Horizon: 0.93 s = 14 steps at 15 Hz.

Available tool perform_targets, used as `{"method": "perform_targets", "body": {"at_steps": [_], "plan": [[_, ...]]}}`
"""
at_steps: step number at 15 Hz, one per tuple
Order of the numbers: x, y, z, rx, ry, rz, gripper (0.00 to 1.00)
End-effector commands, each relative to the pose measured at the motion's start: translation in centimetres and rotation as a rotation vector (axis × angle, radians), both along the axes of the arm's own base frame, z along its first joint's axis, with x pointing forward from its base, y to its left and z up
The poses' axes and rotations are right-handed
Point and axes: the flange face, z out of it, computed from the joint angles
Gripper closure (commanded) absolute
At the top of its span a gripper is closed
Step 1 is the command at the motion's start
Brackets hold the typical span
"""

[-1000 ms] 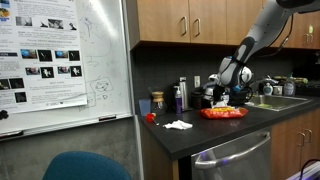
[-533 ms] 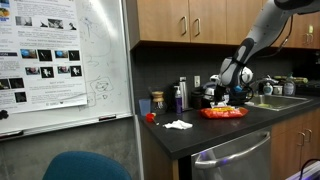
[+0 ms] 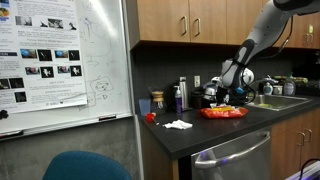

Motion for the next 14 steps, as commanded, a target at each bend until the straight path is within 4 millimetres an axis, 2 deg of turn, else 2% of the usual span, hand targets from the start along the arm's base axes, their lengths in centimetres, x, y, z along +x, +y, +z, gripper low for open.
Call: {"method": "perform_targets", "body": {"at_steps": [1,14], "plan": [[-0.26,-0.12,-0.13,0.004,0.002,0.007,0.99],[-0.35,-0.12,-0.25,0.007,0.005,0.008,0.99]]}}
